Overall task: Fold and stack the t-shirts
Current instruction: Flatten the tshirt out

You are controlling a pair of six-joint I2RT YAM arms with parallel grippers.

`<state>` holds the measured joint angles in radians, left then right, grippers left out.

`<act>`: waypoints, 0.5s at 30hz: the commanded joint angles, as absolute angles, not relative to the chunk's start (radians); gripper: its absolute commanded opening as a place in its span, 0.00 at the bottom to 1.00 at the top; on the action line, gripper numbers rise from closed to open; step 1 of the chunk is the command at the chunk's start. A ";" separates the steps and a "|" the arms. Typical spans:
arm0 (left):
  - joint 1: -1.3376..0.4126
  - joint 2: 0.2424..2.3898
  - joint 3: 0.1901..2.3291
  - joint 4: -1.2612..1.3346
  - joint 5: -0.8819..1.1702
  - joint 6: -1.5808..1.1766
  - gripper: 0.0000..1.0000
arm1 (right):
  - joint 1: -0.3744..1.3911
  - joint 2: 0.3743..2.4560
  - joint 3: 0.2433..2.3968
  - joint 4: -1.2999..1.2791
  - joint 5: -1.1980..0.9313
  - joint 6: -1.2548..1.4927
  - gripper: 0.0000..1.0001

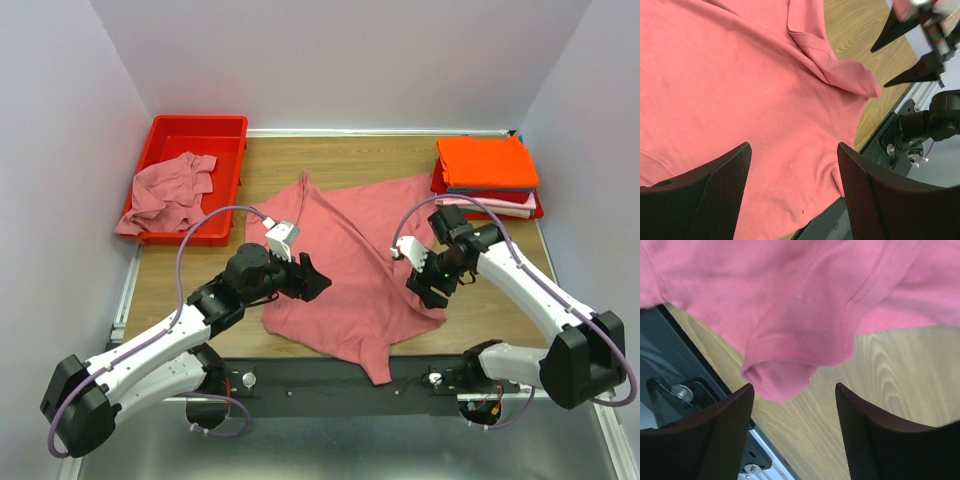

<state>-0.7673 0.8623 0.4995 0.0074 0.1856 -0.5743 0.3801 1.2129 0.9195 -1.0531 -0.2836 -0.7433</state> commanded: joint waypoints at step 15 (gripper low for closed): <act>-0.767 0.818 0.512 0.002 0.166 -0.571 0.77 | 0.382 1.402 0.933 -0.881 -0.268 -0.765 0.59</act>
